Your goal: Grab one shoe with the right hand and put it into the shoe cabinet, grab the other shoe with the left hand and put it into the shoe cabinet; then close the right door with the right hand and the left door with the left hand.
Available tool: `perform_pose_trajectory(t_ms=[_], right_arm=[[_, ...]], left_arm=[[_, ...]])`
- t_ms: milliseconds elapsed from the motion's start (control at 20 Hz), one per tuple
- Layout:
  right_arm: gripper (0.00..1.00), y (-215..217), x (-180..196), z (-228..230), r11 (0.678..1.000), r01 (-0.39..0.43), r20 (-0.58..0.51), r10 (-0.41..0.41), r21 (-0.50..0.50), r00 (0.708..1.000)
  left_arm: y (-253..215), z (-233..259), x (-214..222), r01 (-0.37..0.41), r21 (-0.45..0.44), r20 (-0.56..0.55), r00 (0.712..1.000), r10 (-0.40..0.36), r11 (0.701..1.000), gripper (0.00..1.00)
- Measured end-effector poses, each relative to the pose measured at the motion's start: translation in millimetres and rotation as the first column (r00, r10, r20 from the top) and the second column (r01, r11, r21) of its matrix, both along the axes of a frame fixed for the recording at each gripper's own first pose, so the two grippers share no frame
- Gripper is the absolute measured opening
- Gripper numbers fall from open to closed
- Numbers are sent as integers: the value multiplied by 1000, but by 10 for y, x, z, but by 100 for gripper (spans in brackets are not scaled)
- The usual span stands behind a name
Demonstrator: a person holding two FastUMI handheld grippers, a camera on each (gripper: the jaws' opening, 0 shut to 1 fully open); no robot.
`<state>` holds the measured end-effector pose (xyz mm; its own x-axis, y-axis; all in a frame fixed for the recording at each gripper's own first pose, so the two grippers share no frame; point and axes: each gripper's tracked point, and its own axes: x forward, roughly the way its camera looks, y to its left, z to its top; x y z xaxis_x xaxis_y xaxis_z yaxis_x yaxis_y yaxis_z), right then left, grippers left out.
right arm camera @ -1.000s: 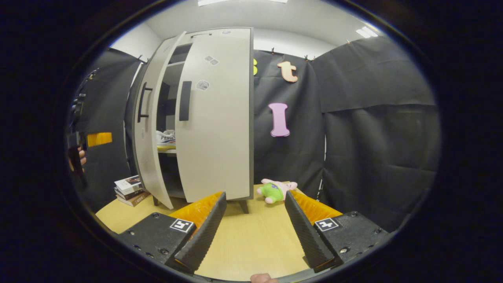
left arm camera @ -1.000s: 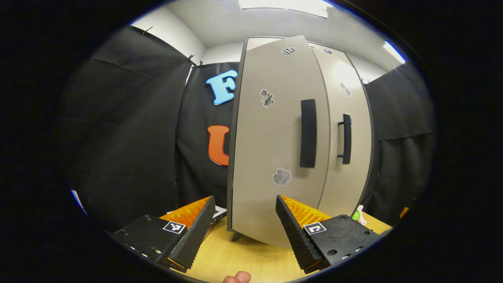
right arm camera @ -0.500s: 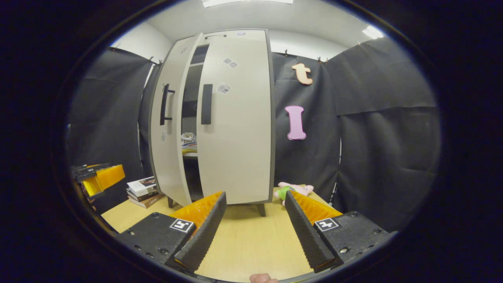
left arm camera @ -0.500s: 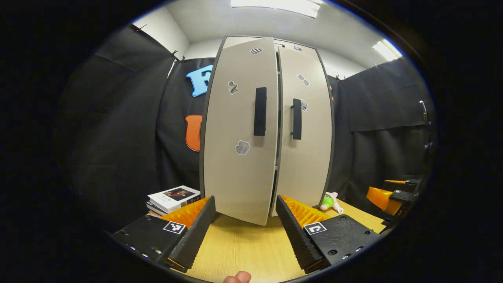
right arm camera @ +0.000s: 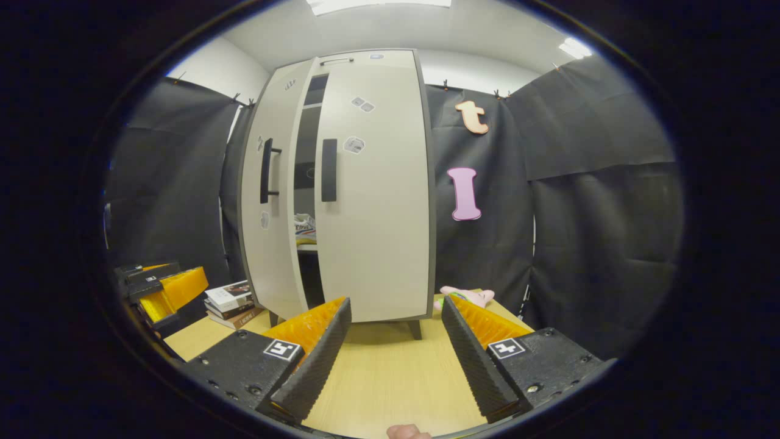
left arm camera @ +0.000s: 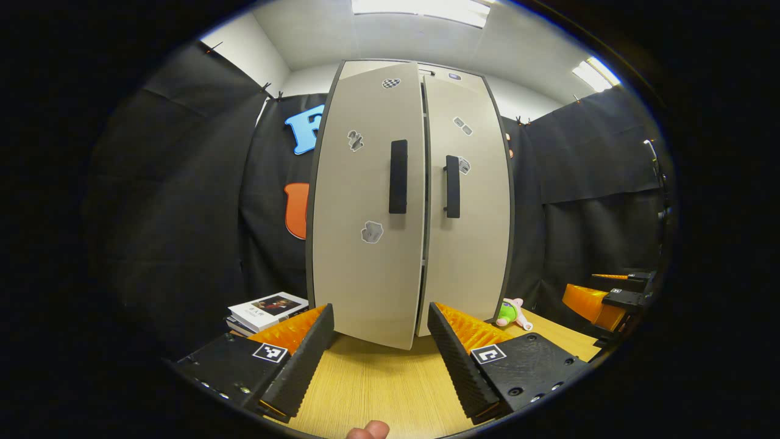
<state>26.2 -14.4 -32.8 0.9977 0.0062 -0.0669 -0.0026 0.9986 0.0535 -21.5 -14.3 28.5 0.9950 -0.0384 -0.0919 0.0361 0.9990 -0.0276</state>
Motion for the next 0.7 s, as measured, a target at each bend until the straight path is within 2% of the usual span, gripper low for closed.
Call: perform_pose_trajectory(t_ms=[700], right_arm=[[97,5,9,32,1000,6,1,-6,3,1000]], left_arm=[[-48,-14,61,24,12,-9,1000,-24,1000,93]])
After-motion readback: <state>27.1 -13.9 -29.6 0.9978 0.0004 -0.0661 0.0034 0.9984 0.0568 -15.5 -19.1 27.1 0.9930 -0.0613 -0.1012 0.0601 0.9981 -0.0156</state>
